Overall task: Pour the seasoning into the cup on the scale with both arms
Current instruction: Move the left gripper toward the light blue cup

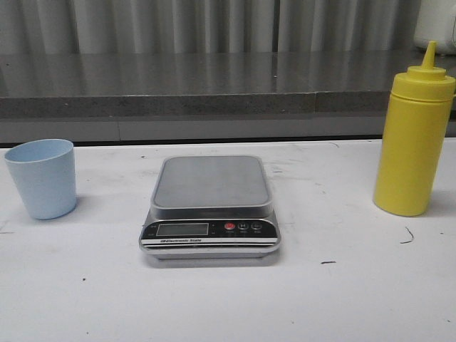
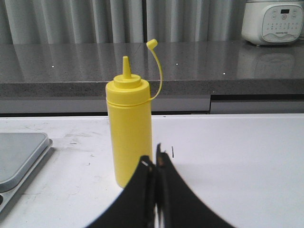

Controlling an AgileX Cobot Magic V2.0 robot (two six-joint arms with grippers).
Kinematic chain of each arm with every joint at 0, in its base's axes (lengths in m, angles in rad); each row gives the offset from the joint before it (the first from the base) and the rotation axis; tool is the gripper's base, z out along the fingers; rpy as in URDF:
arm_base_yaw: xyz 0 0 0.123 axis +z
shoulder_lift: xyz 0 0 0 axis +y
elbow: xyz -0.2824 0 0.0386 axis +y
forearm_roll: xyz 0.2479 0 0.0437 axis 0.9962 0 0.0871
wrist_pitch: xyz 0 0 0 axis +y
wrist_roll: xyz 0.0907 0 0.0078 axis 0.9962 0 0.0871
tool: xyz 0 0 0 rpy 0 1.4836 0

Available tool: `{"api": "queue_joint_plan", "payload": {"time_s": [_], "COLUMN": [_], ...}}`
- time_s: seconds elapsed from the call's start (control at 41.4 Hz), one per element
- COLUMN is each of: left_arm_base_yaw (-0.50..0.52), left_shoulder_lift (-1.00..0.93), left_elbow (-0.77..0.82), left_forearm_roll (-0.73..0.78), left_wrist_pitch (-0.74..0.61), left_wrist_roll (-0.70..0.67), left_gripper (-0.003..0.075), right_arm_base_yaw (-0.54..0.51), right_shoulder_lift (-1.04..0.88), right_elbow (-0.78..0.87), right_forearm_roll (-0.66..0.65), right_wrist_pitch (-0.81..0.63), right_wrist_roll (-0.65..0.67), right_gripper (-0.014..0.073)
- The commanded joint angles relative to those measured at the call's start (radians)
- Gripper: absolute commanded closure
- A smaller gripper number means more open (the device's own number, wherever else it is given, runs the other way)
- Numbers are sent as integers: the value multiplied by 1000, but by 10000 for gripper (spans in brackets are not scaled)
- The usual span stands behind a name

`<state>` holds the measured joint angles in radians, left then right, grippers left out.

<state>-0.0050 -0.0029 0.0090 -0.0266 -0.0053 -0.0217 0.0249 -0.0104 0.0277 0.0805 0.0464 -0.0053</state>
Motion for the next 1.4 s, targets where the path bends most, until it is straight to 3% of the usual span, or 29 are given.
{"api": "queue_joint_plan", "payload": {"time_s": [0.0,0.242,0.387,0.556,0.846,1.377], "left_arm_base_yaw": [-3,-3,-3,-3,-3,-3], "left_shoulder_lift": [-23,-23,-19,43,327,629], "left_elbow": [16,-2,-100,-312,-673,-681], "left_forearm_roll": [-9,-9,-9,-9,-9,-9], "left_wrist_pitch": [-102,-130,-98,50,398,468], "left_wrist_roll": [3,3,3,3,3,3], "left_gripper": [740,740,740,740,740,740], "right_arm_base_yaw": [0,0,0,0,0,0], "right_shoulder_lift": [-18,-18,-18,36,273,557], "right_elbow": [-4,-14,-120,-328,-612,-636], "right_forearm_roll": [-2,-3,-3,-20,-21,-20], "right_wrist_pitch": [-73,-108,-28,136,327,442], "right_wrist_roll": [-8,-8,-8,-29,-35,-34], "right_gripper": [662,662,662,662,662,662]}}
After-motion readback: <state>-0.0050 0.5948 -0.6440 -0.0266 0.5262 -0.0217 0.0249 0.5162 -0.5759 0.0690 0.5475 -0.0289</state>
